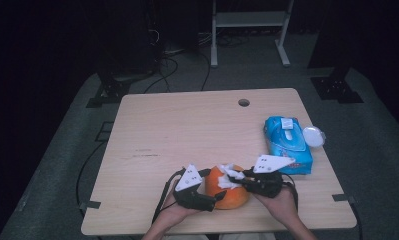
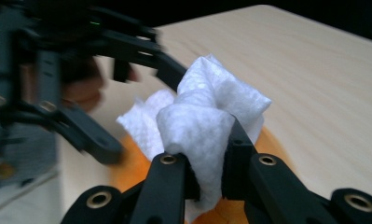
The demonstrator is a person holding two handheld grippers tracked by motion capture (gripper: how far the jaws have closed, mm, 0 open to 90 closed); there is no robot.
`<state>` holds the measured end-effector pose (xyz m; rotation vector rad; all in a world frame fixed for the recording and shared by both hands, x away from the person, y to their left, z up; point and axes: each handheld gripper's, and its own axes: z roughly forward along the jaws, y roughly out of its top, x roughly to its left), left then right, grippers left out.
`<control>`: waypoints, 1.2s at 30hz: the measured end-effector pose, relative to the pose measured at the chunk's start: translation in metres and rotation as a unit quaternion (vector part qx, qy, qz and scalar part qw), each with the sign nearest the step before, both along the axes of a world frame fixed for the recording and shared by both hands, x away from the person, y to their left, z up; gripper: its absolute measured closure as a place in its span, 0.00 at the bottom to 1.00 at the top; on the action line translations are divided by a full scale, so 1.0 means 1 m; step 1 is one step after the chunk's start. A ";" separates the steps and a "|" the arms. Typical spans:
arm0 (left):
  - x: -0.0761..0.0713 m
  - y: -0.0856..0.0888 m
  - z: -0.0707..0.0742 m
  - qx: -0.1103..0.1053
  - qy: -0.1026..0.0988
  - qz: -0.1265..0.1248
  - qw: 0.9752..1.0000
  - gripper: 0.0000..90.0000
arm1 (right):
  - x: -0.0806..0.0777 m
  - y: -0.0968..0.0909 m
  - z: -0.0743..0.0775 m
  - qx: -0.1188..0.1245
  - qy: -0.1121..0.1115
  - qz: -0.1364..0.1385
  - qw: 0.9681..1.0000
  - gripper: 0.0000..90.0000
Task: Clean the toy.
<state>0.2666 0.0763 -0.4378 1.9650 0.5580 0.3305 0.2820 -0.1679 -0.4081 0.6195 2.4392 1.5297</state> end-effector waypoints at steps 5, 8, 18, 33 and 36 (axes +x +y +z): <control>0.003 0.010 -0.007 0.014 0.021 0.010 1.000 0.26 | 0.002 -0.002 -0.002 -0.032 -0.014 -0.015 0.999 0.89; 0.002 0.011 -0.006 0.004 0.014 0.004 1.000 0.25 | 0.006 -0.014 -0.005 -0.023 0.001 -0.031 0.999 0.89; 0.004 0.013 -0.006 0.016 0.004 0.015 1.000 0.29 | 0.007 -0.010 -0.005 -0.009 0.003 -0.023 1.000 0.89; 0.010 0.022 -0.007 -0.003 0.015 0.019 1.000 0.34 | 0.017 -0.024 -0.018 0.040 0.051 -0.044 0.997 0.89; 0.011 0.027 -0.009 -0.010 0.023 0.026 0.999 0.34 | 0.021 -0.031 -0.027 0.005 0.052 -0.073 0.996 0.89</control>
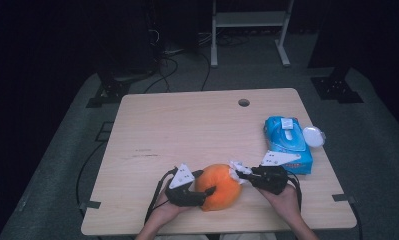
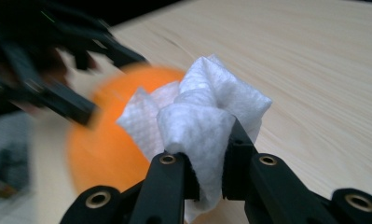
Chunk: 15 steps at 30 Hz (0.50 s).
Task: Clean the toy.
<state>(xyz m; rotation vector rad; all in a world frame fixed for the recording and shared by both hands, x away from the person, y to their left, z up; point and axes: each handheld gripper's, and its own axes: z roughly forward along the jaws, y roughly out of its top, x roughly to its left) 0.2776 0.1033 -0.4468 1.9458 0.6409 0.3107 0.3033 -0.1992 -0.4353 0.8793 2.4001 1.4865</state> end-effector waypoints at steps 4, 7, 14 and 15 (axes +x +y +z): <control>0.000 0.000 -0.001 0.001 -0.001 0.001 1.000 0.34 | 0.000 -0.003 0.000 0.020 0.012 -0.002 1.000 0.89; 0.000 -0.001 -0.001 -0.001 0.000 0.003 1.000 0.34 | -0.008 0.004 0.014 0.052 -0.010 0.026 0.998 0.89; -0.006 -0.008 0.002 -0.001 -0.009 -0.007 1.000 0.33 | 0.001 0.001 0.000 0.029 0.013 0.007 0.999 0.88; -0.007 -0.010 0.003 0.005 -0.014 -0.009 1.000 0.33 | 0.002 -0.001 0.000 0.030 0.015 0.003 0.999 0.88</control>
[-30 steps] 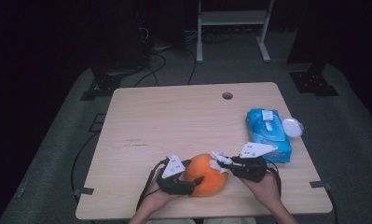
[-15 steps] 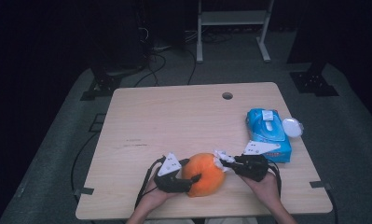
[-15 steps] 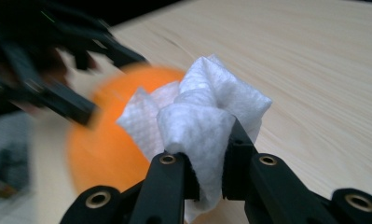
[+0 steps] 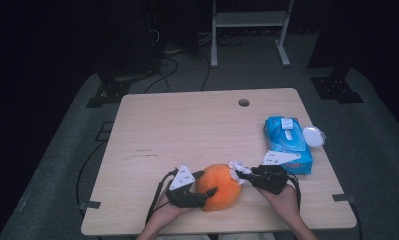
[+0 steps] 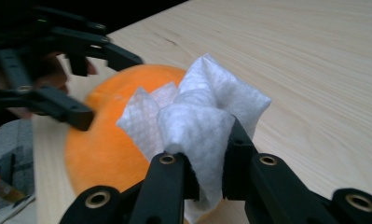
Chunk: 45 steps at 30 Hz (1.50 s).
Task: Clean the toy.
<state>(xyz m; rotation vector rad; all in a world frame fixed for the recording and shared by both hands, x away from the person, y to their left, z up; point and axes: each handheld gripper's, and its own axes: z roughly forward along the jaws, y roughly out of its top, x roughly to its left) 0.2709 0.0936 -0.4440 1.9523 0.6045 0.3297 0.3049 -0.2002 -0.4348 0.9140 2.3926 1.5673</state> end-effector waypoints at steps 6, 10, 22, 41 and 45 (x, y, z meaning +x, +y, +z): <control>-0.008 -0.010 0.003 0.015 -0.018 -0.020 1.000 0.32 | -0.007 0.013 0.018 0.016 -0.032 0.026 0.999 0.88; -0.004 -0.006 0.011 0.008 -0.018 -0.017 1.000 0.20 | -0.006 0.014 0.008 0.013 -0.015 0.040 0.999 0.88; -0.009 -0.023 0.011 0.069 -0.128 0.039 0.989 0.46 | -0.007 0.022 0.019 0.036 -0.029 0.048 0.998 0.88; -0.002 -0.004 0.013 0.000 -0.037 -0.022 0.999 0.25 | -0.007 0.030 0.012 0.003 -0.044 0.060 0.997 0.88; 0.008 0.004 0.013 -0.013 -0.013 0.017 1.000 0.16 | -0.009 0.021 0.008 -0.003 -0.044 0.059 0.997 0.88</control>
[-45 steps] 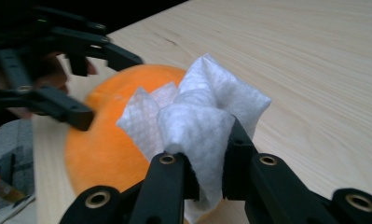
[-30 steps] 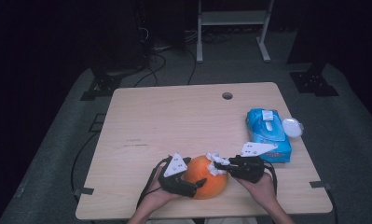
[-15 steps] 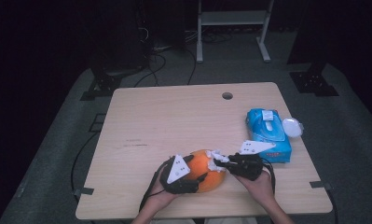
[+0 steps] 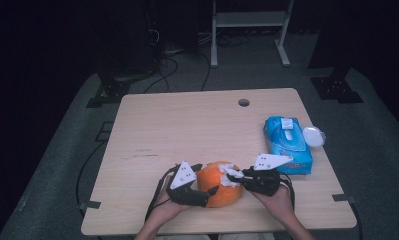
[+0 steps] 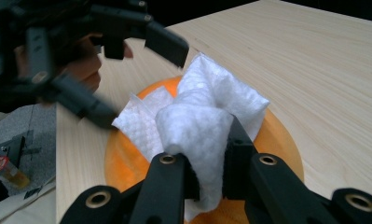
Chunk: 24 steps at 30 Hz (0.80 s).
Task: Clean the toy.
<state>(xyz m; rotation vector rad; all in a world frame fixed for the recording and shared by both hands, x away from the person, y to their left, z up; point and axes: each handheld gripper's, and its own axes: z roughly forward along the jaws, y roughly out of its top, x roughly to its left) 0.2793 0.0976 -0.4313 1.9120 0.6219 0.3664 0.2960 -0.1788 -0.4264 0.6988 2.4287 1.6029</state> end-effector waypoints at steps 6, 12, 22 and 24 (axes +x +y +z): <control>-0.008 -0.008 -0.006 0.023 -0.007 -0.024 0.999 0.36 | -0.009 0.017 0.010 0.010 -0.013 0.021 1.000 0.88; -0.013 -0.006 -0.001 0.025 -0.022 -0.046 0.998 0.34 | -0.006 0.011 0.008 -0.001 -0.009 0.015 1.000 0.89; -0.005 -0.009 -0.006 0.019 -0.001 -0.025 1.000 0.31 | -0.010 0.009 0.011 0.007 -0.012 0.013 1.000 0.89; -0.012 -0.014 0.000 0.032 -0.046 -0.032 0.998 0.39 | -0.013 0.016 0.016 0.020 -0.017 0.031 0.999 0.89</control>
